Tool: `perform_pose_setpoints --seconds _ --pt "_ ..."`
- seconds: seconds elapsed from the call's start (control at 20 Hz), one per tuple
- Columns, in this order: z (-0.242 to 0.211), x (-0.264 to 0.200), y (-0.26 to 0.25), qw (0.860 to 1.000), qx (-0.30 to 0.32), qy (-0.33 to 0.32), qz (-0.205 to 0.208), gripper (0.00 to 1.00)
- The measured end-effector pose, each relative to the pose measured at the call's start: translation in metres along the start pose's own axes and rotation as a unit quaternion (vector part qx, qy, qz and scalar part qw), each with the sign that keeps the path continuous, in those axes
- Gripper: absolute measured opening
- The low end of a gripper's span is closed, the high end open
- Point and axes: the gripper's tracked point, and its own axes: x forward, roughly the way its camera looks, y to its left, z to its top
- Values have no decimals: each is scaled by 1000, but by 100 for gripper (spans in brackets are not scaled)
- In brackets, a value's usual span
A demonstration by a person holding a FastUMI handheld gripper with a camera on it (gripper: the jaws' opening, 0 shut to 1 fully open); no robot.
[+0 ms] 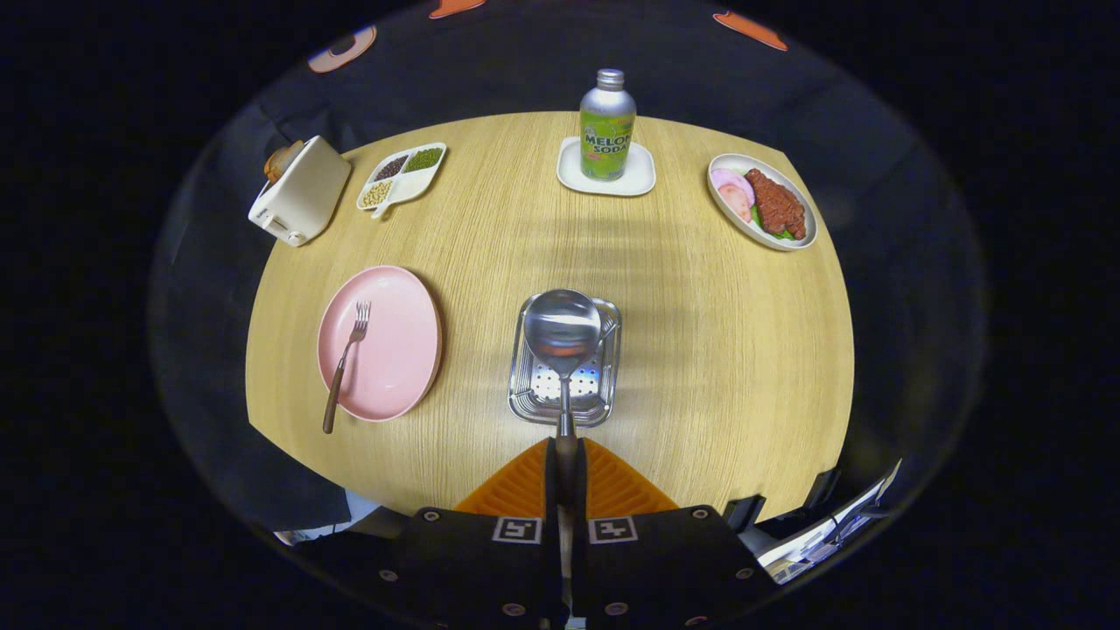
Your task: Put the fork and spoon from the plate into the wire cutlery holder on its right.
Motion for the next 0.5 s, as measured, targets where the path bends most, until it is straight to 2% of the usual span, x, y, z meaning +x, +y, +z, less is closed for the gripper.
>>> perform_pose_setpoints --seconds 0.3,0.5 --pt "0 12 4 998 11 54 30 6" --pt "10 16 0 998 26 54 34 7"
